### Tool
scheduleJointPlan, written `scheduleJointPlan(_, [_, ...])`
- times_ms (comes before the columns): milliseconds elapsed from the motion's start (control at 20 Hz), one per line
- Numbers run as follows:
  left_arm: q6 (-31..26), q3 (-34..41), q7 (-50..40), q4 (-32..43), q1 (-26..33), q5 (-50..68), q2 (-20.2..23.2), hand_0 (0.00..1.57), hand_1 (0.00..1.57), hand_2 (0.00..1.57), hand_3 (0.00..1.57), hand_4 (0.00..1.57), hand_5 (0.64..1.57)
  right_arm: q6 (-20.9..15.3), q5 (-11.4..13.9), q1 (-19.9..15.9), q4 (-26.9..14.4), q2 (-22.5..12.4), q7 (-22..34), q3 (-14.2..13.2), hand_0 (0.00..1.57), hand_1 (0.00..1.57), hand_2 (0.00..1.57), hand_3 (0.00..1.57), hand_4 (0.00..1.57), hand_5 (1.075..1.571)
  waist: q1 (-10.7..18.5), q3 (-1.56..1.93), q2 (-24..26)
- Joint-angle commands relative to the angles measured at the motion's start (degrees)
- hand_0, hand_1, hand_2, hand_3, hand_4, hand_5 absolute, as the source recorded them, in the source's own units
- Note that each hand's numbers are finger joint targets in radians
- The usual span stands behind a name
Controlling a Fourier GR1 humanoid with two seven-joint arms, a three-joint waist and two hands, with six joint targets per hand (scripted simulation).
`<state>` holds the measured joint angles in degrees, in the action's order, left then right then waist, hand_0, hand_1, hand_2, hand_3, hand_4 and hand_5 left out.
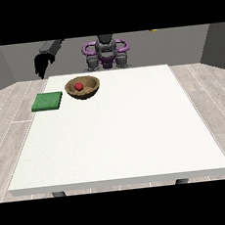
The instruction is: Pick the cup and pour the ball into the bowl, then pick the bowl and place it on the pad
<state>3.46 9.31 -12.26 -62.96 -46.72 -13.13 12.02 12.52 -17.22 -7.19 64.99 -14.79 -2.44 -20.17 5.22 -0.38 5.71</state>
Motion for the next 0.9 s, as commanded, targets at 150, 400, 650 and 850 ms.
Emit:
scheduleJointPlan(150, [-16.49, 12.96, 4.13, 0.89, 1.13, 16.93, 11.13, 0.0, 0.0, 0.0, 0.0, 1.06, 1.558, -1.75, 1.51, 1.65, -1.28, 5.54, -5.52, 1.84, 0.0, 0.0, 0.0, 0.0, 0.74, 1.565, 1.73, 0.34, -6.15])
scheduleJointPlan(400, [-21.03, 13.79, 1.5, -1.57, 2.94, 20.79, 13.79, 0.0, 0.0, 0.0, 0.0, 1.02, 1.56, -1.56, 2.97, 1.12, -10.53, 6.82, -16.26, 0.53, 0.0, 0.0, 0.0, 0.0, 0.7, 1.565, 3.38, 0.43, -7.98])
scheduleJointPlan(650, [-22.7, 15.68, 3.54, -2.69, 6.85, 23.17, 17.54, 0.0, 0.0, 0.0, 0.0, 1.0, 1.542, -0.36, 3.51, -3.97, -16.07, 5.4, -17.77, 1.68, 0.0, 0.0, 0.0, 0.0, 0.58, 1.558, -0.02, 0.41, -9.43])
scheduleJointPlan(850, [-24.31, 16.9, 3.7, -3.67, 7.43, 25.24, 20.12, 0.0, 0.0, 0.0, 0.0, 1.01, 1.535, -0.49, 3.5, -5.82, -20.3, 5.45, -21.16, 1.2, 0.0, 0.0, 0.0, 0.0, 0.55, 1.558, 0.6, 0.43, -10.97])
